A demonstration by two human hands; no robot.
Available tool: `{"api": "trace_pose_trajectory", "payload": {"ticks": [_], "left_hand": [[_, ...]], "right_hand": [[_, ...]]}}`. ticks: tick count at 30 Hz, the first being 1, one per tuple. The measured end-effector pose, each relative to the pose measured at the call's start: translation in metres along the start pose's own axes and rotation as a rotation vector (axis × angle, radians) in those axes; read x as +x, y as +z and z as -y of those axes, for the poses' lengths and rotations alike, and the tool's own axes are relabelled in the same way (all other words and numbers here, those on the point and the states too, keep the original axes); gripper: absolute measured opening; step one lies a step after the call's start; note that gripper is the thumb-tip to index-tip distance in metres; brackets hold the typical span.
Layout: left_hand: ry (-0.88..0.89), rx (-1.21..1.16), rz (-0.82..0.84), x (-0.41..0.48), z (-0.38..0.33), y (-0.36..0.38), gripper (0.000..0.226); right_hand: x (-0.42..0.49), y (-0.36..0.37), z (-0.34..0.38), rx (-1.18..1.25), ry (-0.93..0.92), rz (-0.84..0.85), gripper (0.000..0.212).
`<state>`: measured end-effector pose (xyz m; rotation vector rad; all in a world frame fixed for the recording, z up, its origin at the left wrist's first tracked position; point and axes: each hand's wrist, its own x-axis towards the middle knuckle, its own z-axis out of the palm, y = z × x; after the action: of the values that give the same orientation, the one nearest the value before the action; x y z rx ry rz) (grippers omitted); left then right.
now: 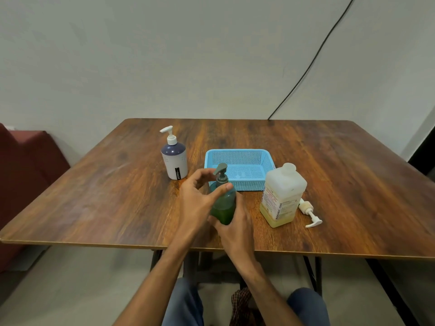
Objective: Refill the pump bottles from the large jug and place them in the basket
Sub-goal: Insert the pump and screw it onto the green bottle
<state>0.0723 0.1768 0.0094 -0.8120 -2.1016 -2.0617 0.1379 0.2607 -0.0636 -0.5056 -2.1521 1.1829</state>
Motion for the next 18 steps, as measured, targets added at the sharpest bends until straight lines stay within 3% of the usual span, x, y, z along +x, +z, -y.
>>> {"api": "trace_pose_trajectory", "payload": {"ticks": [4,9,13,15,18], "left_hand": [[0.033,0.085,-0.04,0.002,0.002,-0.001,0.032],[0.014,0.073,0.138,0.006,0.003,-0.011,0.031],[-0.078,-0.043,0.281,0.007,0.002,-0.016,0.053],[-0.07,-0.054,0.197,0.004,0.0,-0.011,0.062],[0.013,0.027,-0.078,-0.003,-0.003,0.0,0.057]], "right_hand": [[0.0,0.0,0.001,0.004,-0.005,-0.005,0.086],[0.001,0.001,-0.001,-0.004,-0.013,-0.01,0.084],[0.0,0.0,-0.001,0.003,-0.014,-0.002,0.085],[0.0,-0.001,0.0,-0.003,-0.011,0.0,0.084],[0.001,-0.001,0.0,0.012,-0.006,0.002,0.082]]}}
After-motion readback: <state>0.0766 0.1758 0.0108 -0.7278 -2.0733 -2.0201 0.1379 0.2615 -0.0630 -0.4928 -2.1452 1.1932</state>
